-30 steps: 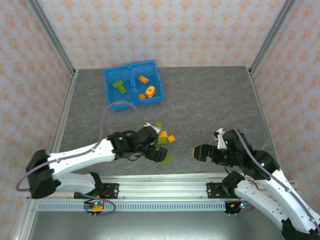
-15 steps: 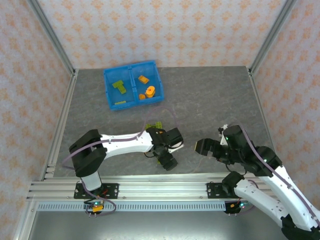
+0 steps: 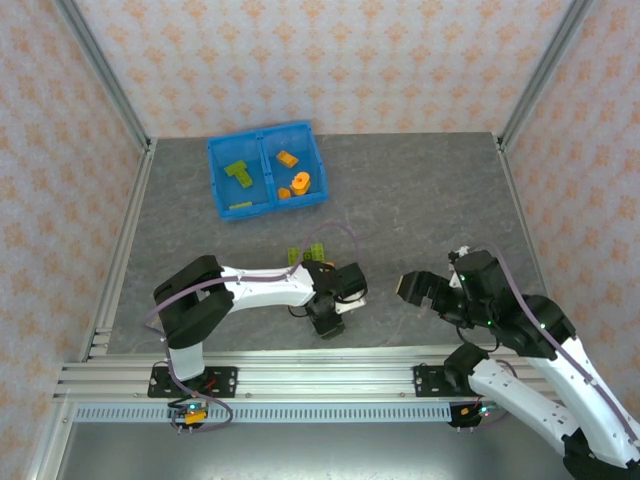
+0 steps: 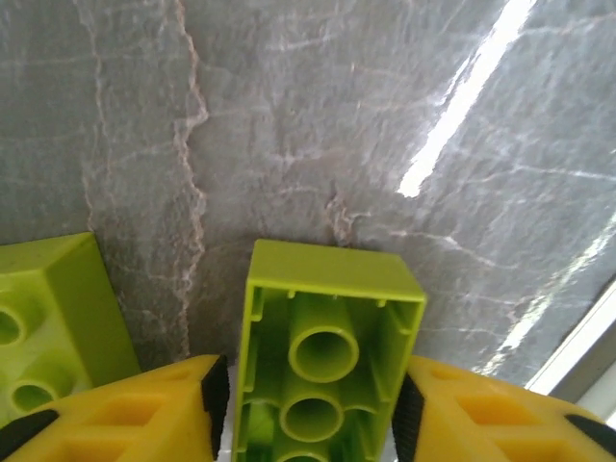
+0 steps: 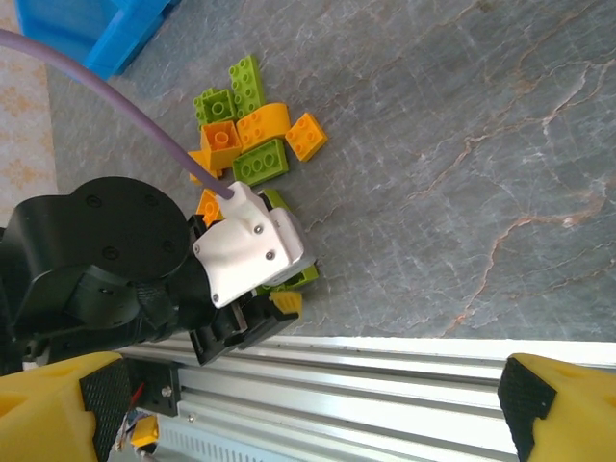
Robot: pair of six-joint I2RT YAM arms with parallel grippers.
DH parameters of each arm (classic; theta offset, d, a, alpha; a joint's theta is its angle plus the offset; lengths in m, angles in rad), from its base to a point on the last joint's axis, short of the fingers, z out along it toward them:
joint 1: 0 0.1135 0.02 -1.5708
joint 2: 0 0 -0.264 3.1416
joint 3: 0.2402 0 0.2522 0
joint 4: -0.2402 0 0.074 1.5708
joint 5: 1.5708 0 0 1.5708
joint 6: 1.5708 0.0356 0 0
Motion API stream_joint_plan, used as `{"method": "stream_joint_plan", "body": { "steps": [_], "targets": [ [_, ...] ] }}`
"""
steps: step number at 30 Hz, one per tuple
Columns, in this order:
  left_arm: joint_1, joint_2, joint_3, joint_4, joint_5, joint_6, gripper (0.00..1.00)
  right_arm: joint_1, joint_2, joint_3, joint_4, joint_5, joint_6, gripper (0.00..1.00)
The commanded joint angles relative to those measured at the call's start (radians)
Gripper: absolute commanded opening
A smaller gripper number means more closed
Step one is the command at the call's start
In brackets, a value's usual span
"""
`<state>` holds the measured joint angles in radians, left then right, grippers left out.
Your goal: Sort the legos into containers by color
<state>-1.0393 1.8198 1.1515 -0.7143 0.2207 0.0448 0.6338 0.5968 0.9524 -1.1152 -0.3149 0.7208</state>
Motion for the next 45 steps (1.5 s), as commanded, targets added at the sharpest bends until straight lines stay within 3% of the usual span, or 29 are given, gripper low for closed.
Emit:
{"method": "stream_joint_plan", "body": {
  "steps": [1, 10, 15, 19, 25, 32, 35, 39, 45],
  "targets": [
    [-0.005, -0.009, -0.019, 0.011, -0.049, -0.011, 0.42, 0.001, 0.025, 0.044, -0.043, -0.077, -0.046, 0.99],
    [0.035, -0.185, 0.009, 0.060, -0.041, -0.096, 0.28, 0.001, 0.085, 0.067, 0.027, -0.266, -0.105, 0.99],
    [0.165, -0.315, 0.083, 0.032, -0.094, -0.122, 0.28, 0.001, 0.120, 0.087, 0.092, -0.258, -0.115, 0.99],
    [0.328, -0.338, 0.187, -0.002, -0.169, -0.111, 0.28, 0.001, 0.168, 0.115, 0.127, -0.231, -0.143, 0.99],
    [0.582, -0.241, 0.320, 0.028, -0.328, -0.160, 0.27, 0.001, 0.234, 0.149, 0.164, -0.218, -0.155, 0.99],
    [0.824, -0.016, 0.443, 0.132, -0.340, -0.304, 0.27, 0.001, 0.233, 0.164, 0.156, -0.184, -0.131, 0.99],
    [0.875, 0.147, 0.584, 0.098, -0.295, -0.347, 0.27, 0.001, 0.224, 0.167, 0.150, -0.182, -0.118, 0.99],
    [0.902, 0.306, 0.753, 0.023, -0.322, -0.394, 0.28, 0.001, 0.208, 0.173, 0.140, -0.164, -0.099, 0.99],
    [0.944, 0.404, 0.853, -0.009, -0.310, -0.464, 0.34, 0.001, 0.183, 0.174, 0.137, -0.143, -0.074, 0.99]
  ]
}}
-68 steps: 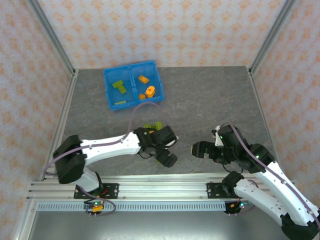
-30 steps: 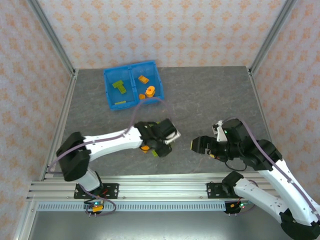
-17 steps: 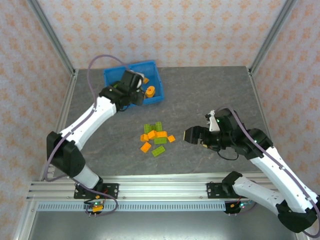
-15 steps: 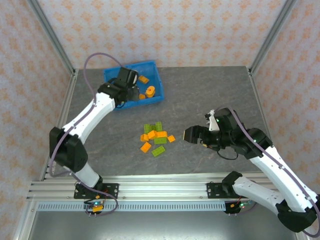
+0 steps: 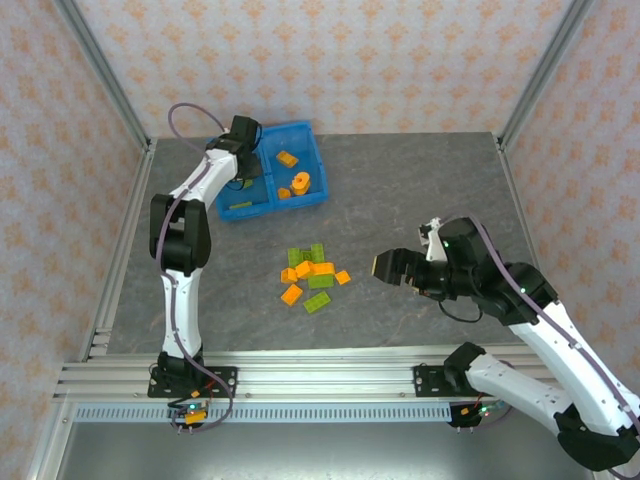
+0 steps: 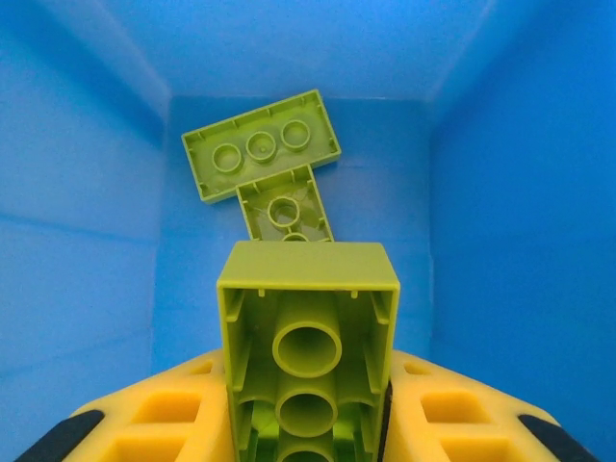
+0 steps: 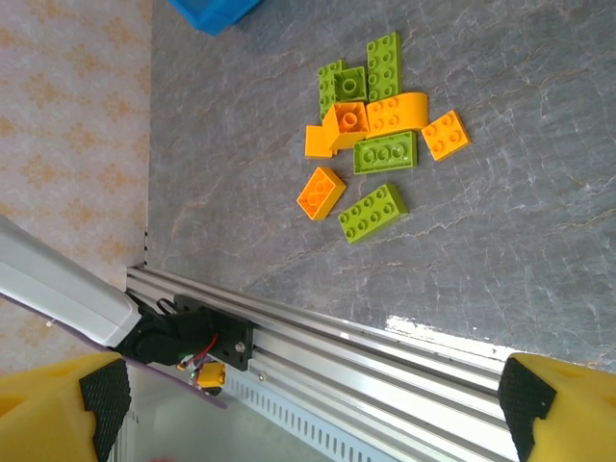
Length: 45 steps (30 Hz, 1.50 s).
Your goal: Sort the legos into containers by color
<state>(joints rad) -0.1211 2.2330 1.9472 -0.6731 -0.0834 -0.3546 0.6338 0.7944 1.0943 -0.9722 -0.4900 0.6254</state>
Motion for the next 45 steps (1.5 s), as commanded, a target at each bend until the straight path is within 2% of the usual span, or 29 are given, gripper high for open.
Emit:
{"method": "stream_joint_plan", "body": {
  "steps": [1, 7, 9, 14, 18, 21, 28, 32, 36, 41, 45],
  "targets": [
    [0.034, -0.007, 0.059, -0.051, 0.007, -0.077, 0.36, 0.001, -0.015, 0.032, -0.012, 0.041, 0.020, 0.99],
    [0.038, -0.061, 0.024, -0.042, 0.032, -0.089, 0.57, 0.001, 0.005, 0.025, 0.004, 0.041, 0.015, 0.99],
    [0.038, -0.094, 0.002, -0.035, 0.056, -0.084, 0.61, 0.002, 0.017, 0.027, 0.012, 0.044, 0.008, 0.99],
    [0.038, -0.262, -0.122, 0.015, 0.132, -0.085, 0.64, 0.001, 0.035, 0.025, 0.013, 0.080, -0.005, 0.99],
    [0.023, -0.502, -0.322, 0.098, 0.262, -0.109, 0.65, 0.001, 0.035, 0.010, 0.023, 0.145, -0.006, 0.99],
    [-0.027, -0.675, -0.454, 0.107, 0.357, -0.069, 0.65, 0.001, 0.037, -0.014, 0.053, 0.162, -0.008, 0.99],
    [-0.269, -0.967, -0.695, -0.050, 0.450, 0.256, 0.65, 0.001, 0.068, -0.051, 0.128, 0.158, -0.024, 0.99],
    [-0.400, -0.988, -0.809, -0.131, 0.495, 0.298, 0.67, 0.000, 0.112, -0.050, 0.157, 0.118, -0.042, 0.99],
    [-0.513, -0.943, -0.911, -0.109, 0.450, 0.245, 0.67, 0.000, 0.174, -0.042, 0.165, 0.014, -0.073, 0.99],
    [-0.545, -0.868, -1.018, -0.018, 0.435, 0.189, 0.67, 0.001, 0.231, -0.053, 0.166, -0.114, -0.089, 0.99],
    [-0.553, -0.752, -1.038, -0.038, 0.419, 0.228, 0.67, 0.001, 0.226, -0.063, 0.149, -0.094, -0.093, 0.99]
  ]
}}
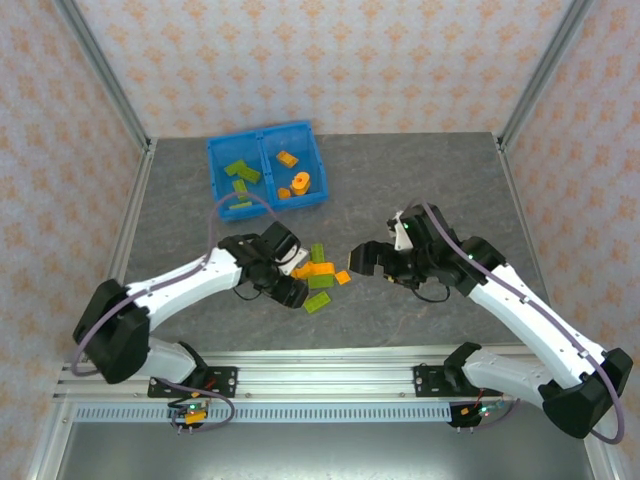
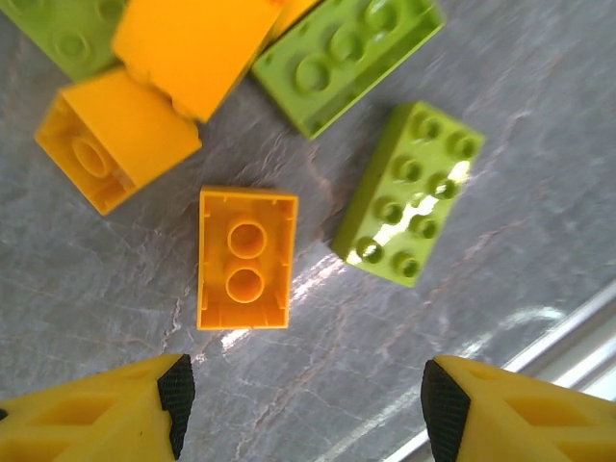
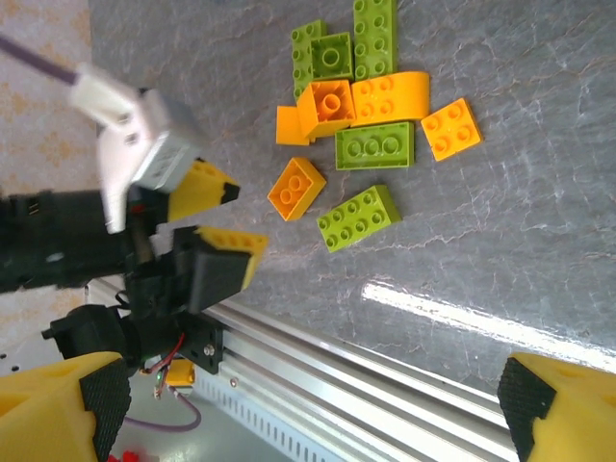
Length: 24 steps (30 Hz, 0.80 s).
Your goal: Sort the legos into containers by color
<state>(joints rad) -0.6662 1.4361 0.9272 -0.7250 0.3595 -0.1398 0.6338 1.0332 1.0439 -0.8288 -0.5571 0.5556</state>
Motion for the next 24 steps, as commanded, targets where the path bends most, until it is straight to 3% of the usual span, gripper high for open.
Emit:
{"method": "stream_joint_plan", "body": {
  "steps": [1, 10, 18, 24],
  "targets": [
    [-0.011, 0.059, -0.021, 0.025, -0.033, 0.009, 0.67, 0.001, -0.015, -0.015, 0.005, -0.022, -0.024, 0.99],
    [-0.013, 0.180, 0.030, 0.105, -0.096, -0.039, 0.66, 0.001, -0.028, -0.031, 0.001, -0.017, -0.019, 0.99],
    [-0.013, 0.247, 0.039, 0.139, -0.126, -0.070, 0.39, 0.001, -0.062, -0.030, -0.026, 0.006, -0.022, 0.99],
    [-0.015, 0.182, 0.026, 0.137, -0.110, -0.071, 0.31, 0.001, -0.062, -0.029, -0.013, 0.005, -0.014, 0.99]
  ]
}}
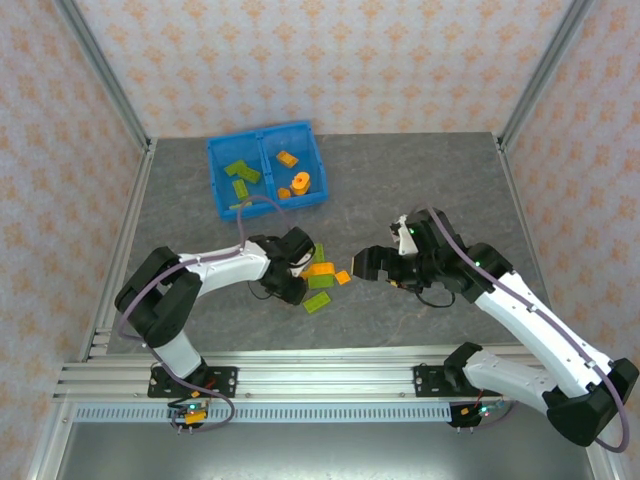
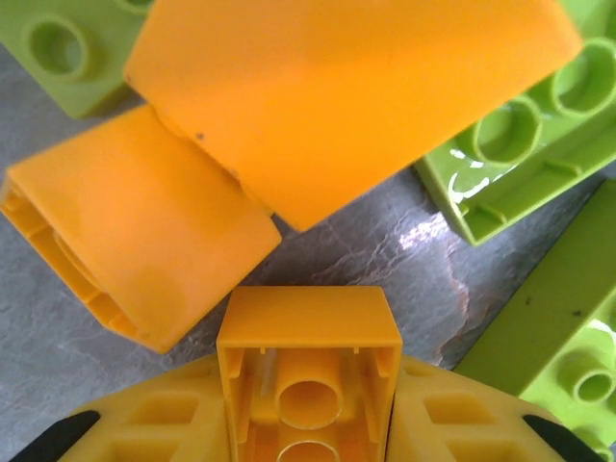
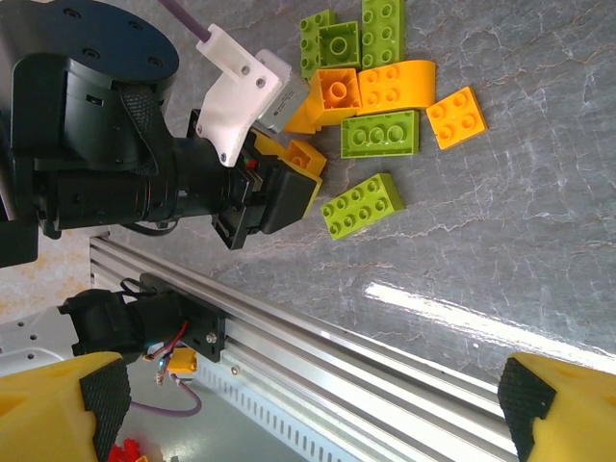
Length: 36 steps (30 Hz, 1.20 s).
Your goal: Sort the legos into containers by color
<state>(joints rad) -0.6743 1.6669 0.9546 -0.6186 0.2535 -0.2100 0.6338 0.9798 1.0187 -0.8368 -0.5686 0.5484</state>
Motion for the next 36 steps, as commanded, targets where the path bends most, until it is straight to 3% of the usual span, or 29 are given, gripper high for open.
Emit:
{"method": "stream_joint_plan", "body": {
  "steps": [1, 7, 14, 17, 21, 26, 36],
  "targets": [
    [-0.007, -0.073, 0.000, 0.022, 0.007, 0.009, 0.31, 0.001, -0.007, -0.001, -0.002, 0.015, -0.007, 0.99],
    [0.011, -0.259, 0.097, -0.096, -0.056, 0.059, 0.31, 0.001, -0.006, 0.006, 0.006, 0.022, -0.007, 0.99],
    [0.157, -0.269, 0.309, -0.134, -0.069, 0.055, 0.32, 0.001, -0.023, -0.007, 0.026, 0.024, -0.001, 0.99],
    [0.208, -0.163, 0.472, -0.149, -0.088, 0.079, 0.33, 0.001, -0.023, 0.001, 0.017, 0.022, -0.003, 0.99],
    [0.243, 0.055, 0.763, -0.243, -0.232, 0.135, 0.33, 0.001, -0.041, 0.026, -0.020, 0.024, -0.005, 0.99],
    [0.311, 0.349, 1.082, -0.257, -0.286, 0.151, 0.32, 0.001, -0.109, 0.027, -0.054, 0.053, 0.010, 0.99],
    [0.363, 0.702, 1.416, -0.213, -0.326, 0.156, 0.32, 0.001, -0.183, 0.016, -0.085, 0.067, 0.040, 0.99]
  ]
}}
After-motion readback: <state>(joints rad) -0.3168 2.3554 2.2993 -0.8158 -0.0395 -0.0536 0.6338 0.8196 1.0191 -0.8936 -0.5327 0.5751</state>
